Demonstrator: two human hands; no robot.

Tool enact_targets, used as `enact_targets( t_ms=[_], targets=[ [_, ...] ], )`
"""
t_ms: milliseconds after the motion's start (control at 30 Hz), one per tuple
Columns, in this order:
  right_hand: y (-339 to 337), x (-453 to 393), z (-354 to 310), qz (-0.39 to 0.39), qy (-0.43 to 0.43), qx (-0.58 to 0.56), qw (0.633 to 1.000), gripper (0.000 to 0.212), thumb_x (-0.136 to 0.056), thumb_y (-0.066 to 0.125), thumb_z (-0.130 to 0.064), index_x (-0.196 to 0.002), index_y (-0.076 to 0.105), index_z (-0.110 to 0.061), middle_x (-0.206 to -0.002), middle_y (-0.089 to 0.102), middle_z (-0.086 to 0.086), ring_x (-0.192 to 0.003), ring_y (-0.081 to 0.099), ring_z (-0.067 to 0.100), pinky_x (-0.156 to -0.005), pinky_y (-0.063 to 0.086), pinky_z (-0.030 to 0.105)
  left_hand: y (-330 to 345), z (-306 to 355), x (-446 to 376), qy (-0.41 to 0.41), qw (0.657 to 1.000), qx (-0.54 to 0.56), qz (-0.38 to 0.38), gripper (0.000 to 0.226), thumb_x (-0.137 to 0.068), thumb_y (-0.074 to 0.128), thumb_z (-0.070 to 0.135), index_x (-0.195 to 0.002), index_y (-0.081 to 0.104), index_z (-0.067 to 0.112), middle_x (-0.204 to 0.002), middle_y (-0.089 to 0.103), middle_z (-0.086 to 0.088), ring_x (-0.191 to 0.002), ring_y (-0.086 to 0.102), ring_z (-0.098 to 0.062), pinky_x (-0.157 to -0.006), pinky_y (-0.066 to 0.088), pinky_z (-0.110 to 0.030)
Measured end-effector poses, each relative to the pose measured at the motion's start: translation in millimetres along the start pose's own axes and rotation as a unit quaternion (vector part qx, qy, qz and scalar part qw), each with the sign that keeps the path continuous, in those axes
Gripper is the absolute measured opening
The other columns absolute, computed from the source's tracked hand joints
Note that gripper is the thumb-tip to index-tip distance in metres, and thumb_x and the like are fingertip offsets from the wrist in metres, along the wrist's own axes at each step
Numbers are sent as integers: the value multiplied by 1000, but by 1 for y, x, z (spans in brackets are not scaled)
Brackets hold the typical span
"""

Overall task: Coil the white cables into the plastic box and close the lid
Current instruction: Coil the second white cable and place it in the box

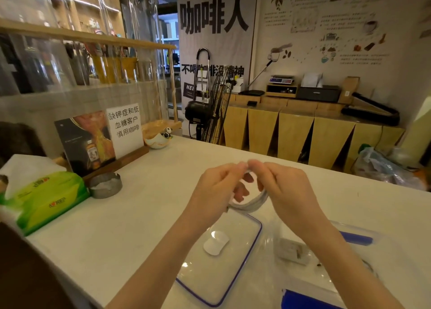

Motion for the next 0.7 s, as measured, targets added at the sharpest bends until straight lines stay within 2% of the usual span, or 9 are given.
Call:
enact_targets(
  t_ms=[100, 233, 367, 467, 533, 567, 633, 667, 700],
  targets=[
    [-11, -3, 12, 62, 52, -64, 995, 43, -91, 39, -38, -50, 47, -25, -47, 44, -8, -49, 46, 3, -54, 35, 7, 7, 1, -2, 46, 996, -69, -15, 21, -89, 48, 33, -84, 60, 16, -68, 61, -3, -60, 56, -5, -56, 47, -15],
    [-12, -4, 18, 69, 77, -136, 985, 44, -89, 39, -42, -50, 49, -22, -43, 46, -7, -46, 43, 1, -50, 35, 9, 9, 8, -4, 67, 991, -115, -28, 27, -94, 36, 31, -74, 51, 19, -52, 48, 2, -41, 42, -4, -42, 35, -14],
    [-16, -9, 13, 75, 61, -158, 983, 42, -82, 34, -48, -52, 50, -24, -43, 49, -17, -47, 45, 0, -52, 37, 9, 4, 17, -14, 93, 987, -132, -23, 31, -95, 34, 27, -68, 47, 20, -52, 43, 1, -42, 37, -5, -41, 34, -18],
    [-28, -11, 11, 73, 45, 5, 996, 45, -82, 26, -53, -69, 54, -21, -47, 49, -11, -47, 45, 6, -48, 31, 13, 7, 28, -23, 119, 957, -262, -36, 29, -96, 29, 33, -71, 44, 25, -57, 45, 3, -50, 42, -9, -50, 39, -29],
    [-41, -10, 12, 62, 51, 150, 985, 39, -86, 24, -53, -78, 48, -23, -55, 48, -9, -49, 44, 6, -48, 28, 17, 13, 32, -30, 123, 913, -384, -55, 29, -96, 24, 37, -78, 43, 24, -59, 43, 6, -54, 42, -10, -49, 34, -23],
    [-47, -9, 14, 56, 61, 170, 982, 35, -90, 27, -48, -73, 45, -24, -56, 46, -7, -50, 42, 5, -48, 26, 17, 18, 33, -33, 128, 888, -437, -63, 28, -97, 22, 37, -82, 42, 22, -60, 41, 6, -54, 40, -9, -49, 31, -20],
    [-57, -9, 22, 26, 104, 100, 989, 35, -96, 33, -28, -61, 40, -23, -55, 42, -6, -52, 38, 5, -49, 27, 16, 28, 34, -41, 141, 846, -508, -77, 28, -98, 22, 35, -91, 44, 19, -61, 37, 7, -58, 41, -10, -51, 31, -20],
    [-59, -10, 27, 13, 147, -19, 989, 37, -95, 36, -17, -59, 42, -22, -54, 43, -8, -50, 37, 4, -47, 29, 13, 33, 34, -45, 146, 836, -523, -83, 29, -98, 23, 33, -96, 47, 16, -62, 35, 6, -62, 42, -13, -54, 35, -21],
    [-60, -11, 29, 3, 189, -177, 966, 37, -93, 38, -11, -58, 45, -20, -50, 43, -10, -46, 36, 3, -43, 28, 10, 38, 34, -49, 145, 833, -527, -90, 31, -98, 24, 32, -99, 49, 14, -63, 35, 6, -65, 44, -14, -57, 38, -25]
  ],
)
Point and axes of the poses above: each hand's wrist, its own x-axis away from the middle knuckle, its own y-axis out of the palm, z = x × y, the point moved 4 cm from there along -x, towards the middle knuckle
